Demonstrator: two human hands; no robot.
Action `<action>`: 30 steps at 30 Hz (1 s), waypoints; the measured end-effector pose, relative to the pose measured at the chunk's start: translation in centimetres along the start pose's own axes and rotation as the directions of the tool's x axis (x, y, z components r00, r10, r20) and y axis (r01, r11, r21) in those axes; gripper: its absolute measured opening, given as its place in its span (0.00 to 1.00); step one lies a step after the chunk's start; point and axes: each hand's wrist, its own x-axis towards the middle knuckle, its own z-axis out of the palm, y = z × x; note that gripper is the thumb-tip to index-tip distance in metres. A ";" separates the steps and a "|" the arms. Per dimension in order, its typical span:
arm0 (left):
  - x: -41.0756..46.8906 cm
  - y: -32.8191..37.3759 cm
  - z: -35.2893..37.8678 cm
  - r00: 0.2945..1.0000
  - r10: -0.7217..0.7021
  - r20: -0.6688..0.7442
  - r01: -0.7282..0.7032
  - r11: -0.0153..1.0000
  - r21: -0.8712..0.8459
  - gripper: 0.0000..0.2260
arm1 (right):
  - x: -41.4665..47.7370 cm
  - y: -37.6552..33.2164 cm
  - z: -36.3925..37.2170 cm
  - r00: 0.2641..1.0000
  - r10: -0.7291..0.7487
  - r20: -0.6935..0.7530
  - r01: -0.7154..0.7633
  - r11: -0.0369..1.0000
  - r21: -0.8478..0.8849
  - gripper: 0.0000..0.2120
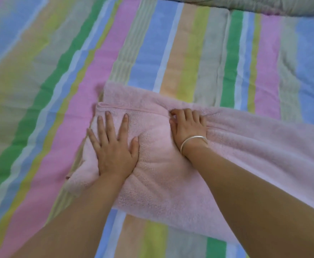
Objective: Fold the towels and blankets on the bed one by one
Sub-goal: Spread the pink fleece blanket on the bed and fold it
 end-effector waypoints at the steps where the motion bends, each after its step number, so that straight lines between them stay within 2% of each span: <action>1: 0.0 0.0 -0.1 1.000 0.008 0.018 -0.008 1.000 -0.011 0.30 | 0.0 0.0 -0.6 0.998 0.023 0.050 -0.023 1.000 -0.002 0.20; 4: 0.0 -1.1 -0.6 0.997 -0.004 0.077 0.010 0.997 -0.078 0.31 | -1.0 -0.2 -2.5 0.989 0.033 0.145 -0.049 0.993 0.112 0.17; 6: 0.1 -0.6 -1.5 0.995 -0.025 0.101 0.038 0.992 -0.124 0.32 | -3.5 1.1 -4.5 0.983 0.018 0.182 -0.057 0.977 0.208 0.20; 7: 0.0 -0.1 -2.1 0.995 -0.053 0.082 0.066 0.985 -0.160 0.31 | -5.0 2.0 -5.2 0.978 -0.011 0.207 -0.032 0.978 0.206 0.23; 9: -0.1 3.2 -3.6 0.998 -0.066 0.003 0.064 0.967 -0.245 0.28 | -8.5 5.3 -6.5 0.979 -0.062 0.194 0.045 0.995 0.088 0.27; 11: -1.1 8.4 -5.0 0.999 0.022 -0.040 -0.034 0.941 -0.336 0.26 | -12.1 9.9 -7.8 0.980 -0.045 0.191 0.054 0.998 -0.042 0.27; 13: -2.8 14.5 -5.7 0.983 0.177 -0.039 -0.177 0.889 -0.423 0.27 | -15.2 14.9 -9.4 0.977 0.010 0.211 0.018 0.992 -0.128 0.27; 15: -5.0 20.9 -6.2 0.951 0.310 -0.016 -0.272 0.807 -0.524 0.29 | -17.6 19.9 -11.3 0.973 0.109 0.204 -0.068 0.978 -0.196 0.27; 18: -8.1 30.1 -6.8 0.884 0.464 -0.061 -0.417 0.722 -0.552 0.26 | -20.1 27.3 -14.2 0.919 0.317 0.236 -0.277 0.942 -0.189 0.32; 19: -8.9 32.9 -7.1 0.868 0.490 -0.083 -0.451 0.706 -0.545 0.24 | -20.6 29.8 -14.9 0.901 0.350 0.256 -0.309 0.932 -0.188 0.35; 21: -9.6 36.8 -7.9 0.845 0.531 -0.058 -0.477 0.702 -0.528 0.20 | -21.1 33.5 -16.1 0.895 0.318 0.312 -0.284 0.947 -0.151 0.40; 22: -9.9 39.2 -8.2 0.833 0.554 -0.010 -0.480 0.713 -0.510 0.17 | -21.4 35.6 -16.8 0.907 0.277 0.318 -0.245 0.960 -0.139 0.38; 26: -8.7 43.7 -8.6 0.758 0.555 0.341 -0.393 0.807 -0.440 0.10 | -20.4 41.4 -19.8 0.898 0.243 0.367 -0.195 0.967 -0.164 0.17; 28: -7.7 44.5 -9.1 0.677 0.517 0.524 -0.387 0.856 -0.344 0.09 | -19.8 43.4 -20.4 0.877 0.158 0.453 -0.066 0.975 -0.214 0.13; 30: -7.0 45.4 -9.7 0.559 0.460 0.690 -0.428 0.873 -0.235 0.09 | -19.6 44.8 -20.8 0.832 0.112 0.543 0.015 0.974 -0.224 0.16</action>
